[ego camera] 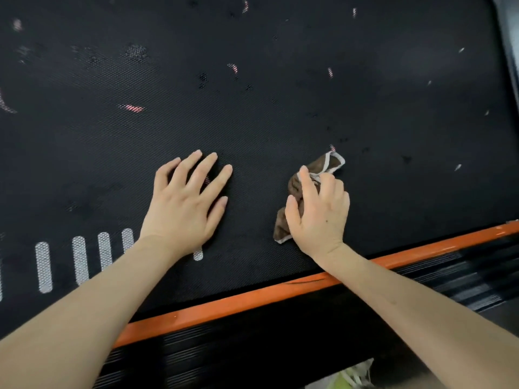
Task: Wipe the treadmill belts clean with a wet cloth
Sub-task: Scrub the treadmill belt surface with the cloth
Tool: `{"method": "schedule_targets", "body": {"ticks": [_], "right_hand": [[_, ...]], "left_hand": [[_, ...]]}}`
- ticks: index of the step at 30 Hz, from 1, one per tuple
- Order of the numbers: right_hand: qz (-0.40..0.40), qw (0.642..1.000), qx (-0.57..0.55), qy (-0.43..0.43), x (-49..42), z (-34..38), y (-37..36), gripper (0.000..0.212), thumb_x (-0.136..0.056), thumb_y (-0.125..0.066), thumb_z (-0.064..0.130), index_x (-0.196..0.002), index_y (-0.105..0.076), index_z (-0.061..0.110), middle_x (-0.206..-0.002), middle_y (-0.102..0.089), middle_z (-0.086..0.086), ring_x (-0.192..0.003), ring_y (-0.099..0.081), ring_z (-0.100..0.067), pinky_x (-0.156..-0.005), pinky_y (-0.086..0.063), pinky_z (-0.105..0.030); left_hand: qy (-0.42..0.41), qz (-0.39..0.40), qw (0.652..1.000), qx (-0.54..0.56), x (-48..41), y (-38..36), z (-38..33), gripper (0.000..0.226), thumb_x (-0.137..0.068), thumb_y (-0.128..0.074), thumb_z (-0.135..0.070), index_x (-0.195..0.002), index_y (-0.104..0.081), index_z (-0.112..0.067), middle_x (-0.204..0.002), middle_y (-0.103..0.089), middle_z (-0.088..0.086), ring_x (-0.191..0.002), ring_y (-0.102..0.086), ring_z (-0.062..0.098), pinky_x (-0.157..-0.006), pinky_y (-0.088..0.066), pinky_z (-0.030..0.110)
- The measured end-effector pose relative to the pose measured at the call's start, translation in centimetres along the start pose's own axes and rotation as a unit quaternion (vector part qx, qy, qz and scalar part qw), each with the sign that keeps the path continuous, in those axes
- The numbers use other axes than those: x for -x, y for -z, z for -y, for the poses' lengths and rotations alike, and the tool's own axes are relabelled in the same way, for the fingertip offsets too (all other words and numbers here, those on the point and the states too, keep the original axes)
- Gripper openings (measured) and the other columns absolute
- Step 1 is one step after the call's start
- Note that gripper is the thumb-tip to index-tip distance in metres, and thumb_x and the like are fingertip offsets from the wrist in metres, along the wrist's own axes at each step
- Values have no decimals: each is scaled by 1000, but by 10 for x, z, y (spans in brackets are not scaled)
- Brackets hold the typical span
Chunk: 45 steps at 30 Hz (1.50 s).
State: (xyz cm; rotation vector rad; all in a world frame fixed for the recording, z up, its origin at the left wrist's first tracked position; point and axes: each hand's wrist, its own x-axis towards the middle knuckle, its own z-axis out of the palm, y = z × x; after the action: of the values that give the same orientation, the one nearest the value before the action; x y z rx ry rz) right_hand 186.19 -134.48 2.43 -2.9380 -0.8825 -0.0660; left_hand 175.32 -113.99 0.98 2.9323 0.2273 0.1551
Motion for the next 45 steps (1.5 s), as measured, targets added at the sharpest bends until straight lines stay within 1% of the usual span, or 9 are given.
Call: {"method": "schedule_targets", "body": {"ticks": [5,14,20,25,27,32,38,40,45], "right_hand": [[-2,987,-40,157,-16,-23,2,50,-85,-47,35,-122,-62,4,-100,-58,-18,-80,-54,-33,-60,-46,-41],[-73,981,-67,166,-23,-63,6,43,-76,-47,29,-108,-71,12,-88,-58,-13,-73,-55,-33,-53,-43,-36],[-77,994,58,-44,-26,-261,24,55,-76,-34,35,-116,-69,19,-100,-57,-19,-88,-54,-44,-68,-50,-46],[-50,945,52,-318,-38,-369,41,56,-82,-34,34,-131,-58,20,-127,-45,-23,-114,-44,-45,-95,-40,-50],[-51,957,33,-285,-31,-365,35,49,-87,-39,30,-130,-59,16,-128,-46,-23,-115,-44,-44,-96,-40,-50],[-29,997,9,-67,-20,-375,33,43,-90,-43,28,-129,-59,18,-121,-54,-14,-110,-49,-37,-87,-45,-46],[-58,969,34,-238,-88,-410,30,40,-97,-41,27,-133,-54,18,-131,-46,-17,-115,-45,-38,-93,-40,-45],[-53,969,30,-238,-79,-396,32,39,-96,-41,28,-128,-59,13,-128,-48,-20,-112,-48,-41,-90,-42,-44],[-28,999,-25,11,-8,-366,36,45,-86,-43,32,-123,-64,17,-106,-59,-15,-97,-56,-37,-73,-50,-42]], "left_hand": [[-1,-5,1000,0,1,0,0,50,-95,-33,-41,-135,-52,-18,-138,-49,13,-130,-39,33,-104,-25,46],[31,-95,995,-20,-44,-3,-59,38,-90,-44,-32,-116,-63,-11,-119,-57,16,-108,-49,36,-95,-27,45],[-28,-87,996,17,-136,-37,-164,41,-91,-41,-36,-119,-62,-14,-123,-57,15,-114,-50,36,-96,-27,45],[-45,-47,998,23,-184,-55,-228,52,-93,-26,-43,-128,-56,-18,-134,-52,12,-126,-42,35,-105,-25,49],[-43,-36,998,15,-193,-63,-244,54,-94,-23,-45,-134,-51,-20,-139,-47,11,-131,-37,34,-109,-21,49],[-47,-42,998,-15,-199,-75,-248,54,-95,-27,-45,-136,-49,-18,-141,-45,13,-133,-35,35,-111,-20,50],[-43,-35,998,-21,-199,-74,-250,54,-94,-28,-44,-134,-51,-16,-138,-48,15,-130,-38,38,-109,-24,53],[-43,-37,998,-20,-199,-74,-251,55,-93,-28,-45,-133,-52,-16,-138,-48,14,-130,-38,37,-108,-24,53],[-45,-43,998,-22,-199,-74,-250,55,-94,-28,-45,-134,-51,-17,-139,-47,14,-131,-37,36,-109,-24,52]]}}
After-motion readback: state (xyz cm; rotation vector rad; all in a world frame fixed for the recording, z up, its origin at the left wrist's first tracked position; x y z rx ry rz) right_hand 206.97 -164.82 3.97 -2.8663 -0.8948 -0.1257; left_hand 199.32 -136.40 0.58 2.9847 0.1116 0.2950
